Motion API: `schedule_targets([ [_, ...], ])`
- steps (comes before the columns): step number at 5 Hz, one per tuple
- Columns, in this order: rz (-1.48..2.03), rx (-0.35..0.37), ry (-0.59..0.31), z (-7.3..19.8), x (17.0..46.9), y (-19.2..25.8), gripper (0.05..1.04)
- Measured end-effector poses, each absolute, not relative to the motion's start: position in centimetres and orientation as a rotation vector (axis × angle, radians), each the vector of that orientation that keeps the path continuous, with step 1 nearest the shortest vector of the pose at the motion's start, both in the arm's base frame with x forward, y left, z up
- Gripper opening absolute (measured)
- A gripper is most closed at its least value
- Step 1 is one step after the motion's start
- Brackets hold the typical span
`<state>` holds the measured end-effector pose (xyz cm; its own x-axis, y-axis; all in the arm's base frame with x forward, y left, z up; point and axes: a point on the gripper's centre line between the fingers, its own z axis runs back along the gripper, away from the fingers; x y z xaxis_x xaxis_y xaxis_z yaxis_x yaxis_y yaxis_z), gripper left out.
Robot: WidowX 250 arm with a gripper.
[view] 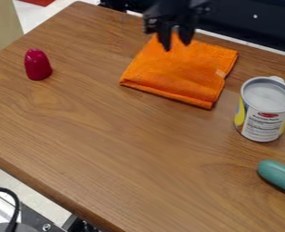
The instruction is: Move the orange cloth to the bottom side of the table
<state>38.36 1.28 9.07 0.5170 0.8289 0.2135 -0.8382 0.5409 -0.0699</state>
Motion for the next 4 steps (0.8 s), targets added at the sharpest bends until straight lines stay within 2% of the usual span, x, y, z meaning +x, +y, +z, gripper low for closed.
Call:
schedule_targets([
  [1,1.071,0.038,-0.226,8.0,39.6,0.6,0.18],
  [2,1.099,0.076,-0.215,6.9,40.6,0.5,0.061],
  [4,1.098,0.106,-0.224,4.9,40.2,1.5,0.053],
])
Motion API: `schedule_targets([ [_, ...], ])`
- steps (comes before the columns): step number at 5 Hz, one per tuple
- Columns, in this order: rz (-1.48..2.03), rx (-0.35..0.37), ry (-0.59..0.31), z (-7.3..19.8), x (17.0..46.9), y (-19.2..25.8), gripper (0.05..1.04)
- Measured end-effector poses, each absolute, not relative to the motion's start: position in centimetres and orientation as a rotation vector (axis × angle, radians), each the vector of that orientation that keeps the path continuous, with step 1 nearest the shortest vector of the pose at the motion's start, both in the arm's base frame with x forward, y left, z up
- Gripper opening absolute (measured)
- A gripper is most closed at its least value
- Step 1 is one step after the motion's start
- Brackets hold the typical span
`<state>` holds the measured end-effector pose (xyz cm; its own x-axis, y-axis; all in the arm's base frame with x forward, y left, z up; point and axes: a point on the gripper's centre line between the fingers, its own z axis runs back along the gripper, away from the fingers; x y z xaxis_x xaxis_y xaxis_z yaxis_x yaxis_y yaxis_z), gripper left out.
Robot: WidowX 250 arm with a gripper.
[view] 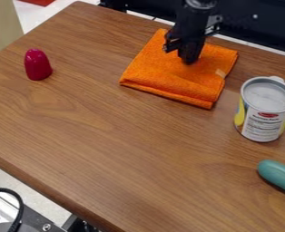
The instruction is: Move the orange cloth to the bottom side of the table
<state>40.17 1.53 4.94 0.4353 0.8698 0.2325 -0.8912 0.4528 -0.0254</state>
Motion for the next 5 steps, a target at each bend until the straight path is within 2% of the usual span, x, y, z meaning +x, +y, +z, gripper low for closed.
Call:
schedule_targets([
  [2,1.106,0.102,-0.21,3.8,39.0,2.1,0.053],
  [5,1.032,0.131,-0.172,3.6,33.1,3.4,0.053],
])
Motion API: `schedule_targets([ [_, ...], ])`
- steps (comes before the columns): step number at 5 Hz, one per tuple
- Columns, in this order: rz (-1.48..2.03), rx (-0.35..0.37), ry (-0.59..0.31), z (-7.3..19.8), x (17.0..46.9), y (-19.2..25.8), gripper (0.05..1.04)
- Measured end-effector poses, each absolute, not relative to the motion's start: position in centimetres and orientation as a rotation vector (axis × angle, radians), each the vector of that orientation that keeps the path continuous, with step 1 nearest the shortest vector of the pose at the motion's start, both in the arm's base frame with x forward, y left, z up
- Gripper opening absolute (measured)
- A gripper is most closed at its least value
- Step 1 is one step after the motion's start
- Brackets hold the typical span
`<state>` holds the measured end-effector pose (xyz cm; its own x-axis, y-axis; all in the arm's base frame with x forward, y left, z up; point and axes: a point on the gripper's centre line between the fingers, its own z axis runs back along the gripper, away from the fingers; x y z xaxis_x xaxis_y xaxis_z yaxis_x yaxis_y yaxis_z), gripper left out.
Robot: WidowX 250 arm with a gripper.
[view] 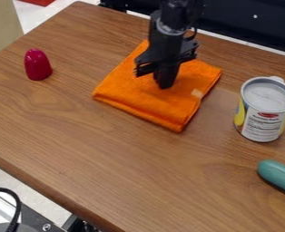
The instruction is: Move the orange cloth to the bottom side of the table
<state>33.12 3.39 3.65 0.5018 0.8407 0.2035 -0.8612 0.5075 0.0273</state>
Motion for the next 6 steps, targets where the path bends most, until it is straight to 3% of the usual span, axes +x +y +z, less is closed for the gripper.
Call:
schedule_targets([
  [4,0.911,0.146,-0.152,3.6,24.7,4.4,0.053],
  [6,0.902,0.141,-0.116,4.2,24.0,4.7,0.053],
])
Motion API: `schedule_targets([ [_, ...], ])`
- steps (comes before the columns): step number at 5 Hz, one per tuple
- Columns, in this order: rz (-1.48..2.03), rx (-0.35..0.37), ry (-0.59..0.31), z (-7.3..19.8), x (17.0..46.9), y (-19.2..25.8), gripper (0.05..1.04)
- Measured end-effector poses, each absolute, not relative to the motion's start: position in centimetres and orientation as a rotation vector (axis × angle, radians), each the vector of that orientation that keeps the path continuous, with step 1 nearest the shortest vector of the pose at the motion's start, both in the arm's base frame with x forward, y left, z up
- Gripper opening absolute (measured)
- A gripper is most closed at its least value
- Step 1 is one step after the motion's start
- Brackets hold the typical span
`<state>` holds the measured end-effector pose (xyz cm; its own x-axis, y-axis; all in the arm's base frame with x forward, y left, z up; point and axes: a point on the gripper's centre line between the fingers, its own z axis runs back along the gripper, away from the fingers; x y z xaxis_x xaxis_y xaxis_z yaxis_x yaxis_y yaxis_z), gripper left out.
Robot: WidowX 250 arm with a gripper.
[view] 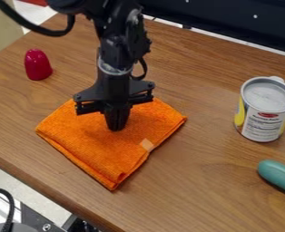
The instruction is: Move the orange cloth to the bottom side of the table
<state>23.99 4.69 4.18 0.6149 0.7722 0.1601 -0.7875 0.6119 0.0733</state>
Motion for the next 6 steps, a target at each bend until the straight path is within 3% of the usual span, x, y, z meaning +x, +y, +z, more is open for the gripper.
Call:
schedule_targets([
  [3,0.907,0.052,-0.085,8.7,25.3,4.8,0.053],
  [5,0.899,0.056,-0.078,9.5,25.5,5.2,0.053],
  [6,0.816,0.076,-0.127,9.9,26.3,5.7,0.053],
])
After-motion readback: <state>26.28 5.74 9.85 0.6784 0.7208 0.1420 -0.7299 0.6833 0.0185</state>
